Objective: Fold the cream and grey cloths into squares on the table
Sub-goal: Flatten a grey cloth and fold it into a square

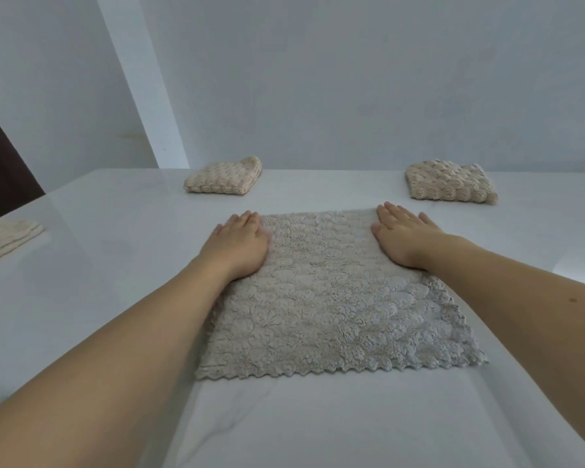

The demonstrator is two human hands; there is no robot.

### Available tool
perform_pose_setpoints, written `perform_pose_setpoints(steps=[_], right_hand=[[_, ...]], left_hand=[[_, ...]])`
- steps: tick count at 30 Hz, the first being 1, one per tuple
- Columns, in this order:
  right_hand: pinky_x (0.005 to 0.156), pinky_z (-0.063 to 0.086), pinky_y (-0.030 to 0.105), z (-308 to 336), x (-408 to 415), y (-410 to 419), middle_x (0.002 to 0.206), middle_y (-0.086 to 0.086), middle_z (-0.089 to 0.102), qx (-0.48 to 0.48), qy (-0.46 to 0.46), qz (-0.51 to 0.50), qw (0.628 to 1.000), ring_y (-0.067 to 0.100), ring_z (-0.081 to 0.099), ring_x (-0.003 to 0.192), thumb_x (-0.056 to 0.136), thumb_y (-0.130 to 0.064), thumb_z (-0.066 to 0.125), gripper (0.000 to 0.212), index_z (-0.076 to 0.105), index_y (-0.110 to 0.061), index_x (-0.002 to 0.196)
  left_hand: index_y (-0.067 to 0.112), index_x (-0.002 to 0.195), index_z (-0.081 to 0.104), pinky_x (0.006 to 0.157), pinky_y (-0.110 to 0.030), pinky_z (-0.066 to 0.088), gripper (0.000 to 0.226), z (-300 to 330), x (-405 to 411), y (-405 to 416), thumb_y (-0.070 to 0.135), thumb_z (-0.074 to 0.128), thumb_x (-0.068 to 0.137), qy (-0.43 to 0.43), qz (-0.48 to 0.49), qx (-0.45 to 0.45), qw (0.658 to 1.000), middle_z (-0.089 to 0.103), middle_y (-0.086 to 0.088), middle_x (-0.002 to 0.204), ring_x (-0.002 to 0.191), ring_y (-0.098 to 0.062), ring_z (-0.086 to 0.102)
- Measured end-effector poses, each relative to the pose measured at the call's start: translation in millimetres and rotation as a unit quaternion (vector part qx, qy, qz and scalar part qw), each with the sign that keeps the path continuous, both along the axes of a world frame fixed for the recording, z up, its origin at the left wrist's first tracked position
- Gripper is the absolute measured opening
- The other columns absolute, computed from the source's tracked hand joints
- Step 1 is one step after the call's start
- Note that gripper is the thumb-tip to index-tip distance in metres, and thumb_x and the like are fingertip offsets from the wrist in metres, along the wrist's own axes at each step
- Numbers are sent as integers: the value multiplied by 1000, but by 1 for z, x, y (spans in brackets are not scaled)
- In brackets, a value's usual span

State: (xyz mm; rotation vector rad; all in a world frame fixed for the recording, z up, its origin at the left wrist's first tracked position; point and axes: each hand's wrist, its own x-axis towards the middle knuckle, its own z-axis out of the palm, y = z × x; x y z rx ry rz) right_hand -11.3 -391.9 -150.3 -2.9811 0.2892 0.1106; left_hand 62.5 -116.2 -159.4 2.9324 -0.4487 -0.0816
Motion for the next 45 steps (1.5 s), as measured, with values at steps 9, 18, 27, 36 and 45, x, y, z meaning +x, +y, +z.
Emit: perform_pose_setpoints(steps=[9,18,27,36,45], right_hand=[[119,-8,45,13,2,3,162,1,-9,-57,43,-7,997,17,-8,149,103,-42,8,60,-4,-15,155],[121,-4,37,-1,-43,65,163,-4,-5,-1,-8,100,995,12,-5,149,103,-41,10,57,0,-20,155],[120,-4,36,-1,-45,55,162,-6,-6,-9,-8,95,995,12,-6,148,102,-43,8,57,-1,-23,155],[119,-10,47,11,-73,4,163,-3,-7,-80,38,-13,996,20,-10,149,102,-40,4,57,-4,-20,155],[120,-7,43,-6,-99,92,163,-4,-4,19,-23,72,997,18,-7,149,102,-42,8,58,3,-20,155]], left_hand=[[12,157,6,121,-47,-5,59,17,-3,4,37,11,103,-9,34,84,996,0,-2,165,151,-20,-2],[20,158,4,122,-44,-1,59,-1,-64,-37,42,12,103,-12,-57,5,998,-1,3,165,151,-17,-1],[22,158,2,122,-39,-3,60,3,-69,-22,44,11,103,-1,-54,7,999,-3,5,165,151,-14,-4],[22,158,3,121,-44,-6,59,9,-66,34,43,11,103,24,22,40,999,-2,5,165,151,-17,-3],[22,157,9,122,-41,-2,58,3,-133,-16,43,14,104,-9,-79,-9,997,2,7,165,151,-15,-2]])
